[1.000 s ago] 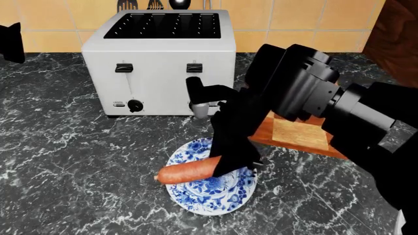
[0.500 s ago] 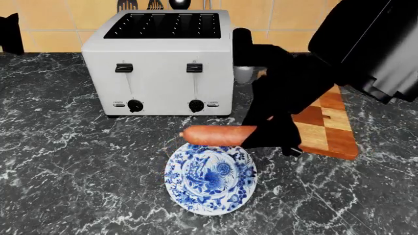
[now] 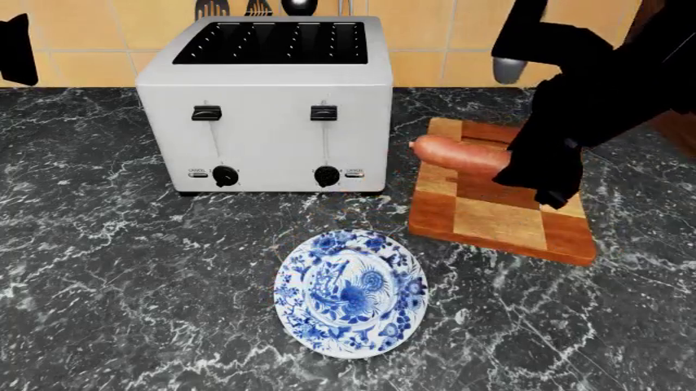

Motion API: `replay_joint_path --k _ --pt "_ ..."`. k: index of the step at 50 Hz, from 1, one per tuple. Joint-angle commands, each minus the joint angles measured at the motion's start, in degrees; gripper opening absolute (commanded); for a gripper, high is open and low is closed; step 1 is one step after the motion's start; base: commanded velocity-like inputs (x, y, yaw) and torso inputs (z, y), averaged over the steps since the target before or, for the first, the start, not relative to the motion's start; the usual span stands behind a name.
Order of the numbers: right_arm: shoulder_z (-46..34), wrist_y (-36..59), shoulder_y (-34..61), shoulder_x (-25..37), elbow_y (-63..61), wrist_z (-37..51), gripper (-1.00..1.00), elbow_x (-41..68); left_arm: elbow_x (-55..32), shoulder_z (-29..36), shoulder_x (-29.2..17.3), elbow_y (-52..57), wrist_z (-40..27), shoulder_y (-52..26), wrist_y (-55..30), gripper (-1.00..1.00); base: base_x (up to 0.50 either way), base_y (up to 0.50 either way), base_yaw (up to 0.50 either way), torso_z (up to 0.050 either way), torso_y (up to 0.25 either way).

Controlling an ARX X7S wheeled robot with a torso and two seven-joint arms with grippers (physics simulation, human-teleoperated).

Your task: Pick the sausage from the plate and place it on the cutting board. Then pick the condiment bottle from the cabinet and place it next to the cutting board.

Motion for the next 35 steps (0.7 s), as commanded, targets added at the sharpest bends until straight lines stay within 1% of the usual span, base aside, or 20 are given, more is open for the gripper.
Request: replay_joint_path --k 1,12,21,29,35 --pt "-2.6 0.7 1.7 0.6 4.7 0.8 -1.0 -3.9 -0.1 -0.2 0.0 0.1 -0.2 0.2 0.0 1.0 0.0 0.0 0.0 0.0 0.0" --pt "-3.7 -0.6 0.1 -0.4 10.1 2.3 -1.0 -6.3 -0.2 -0.1 -0.3 0.7 -0.1 0.4 -0.4 1.0 0.0 0.0 0.0 0.0 0.0" --pt "-1.0 -7.8 -3.8 -4.6 21.5 6.6 -1.0 -8.3 -0.1 -0.1 -0.3 0.9 -0.3 0.4 -0.5 1.0 0.0 0.0 0.0 0.0 0.0" --pt "1.3 -15.4 -7.2 -9.8 33.0 8.8 -1.0 -9.3 -0.3 -0.3 -0.8 1.5 -0.3 0.8 -1.0 1.0 0.0 0.0 0.0 0.0 0.001" --pt "2.5 -17.3 -9.1 -11.7 37.3 9.2 -1.0 -8.7 -0.4 -0.4 -1.0 1.9 -0.2 1.0 -1.3 1.0 0.0 0.0 0.0 0.0 0.0"
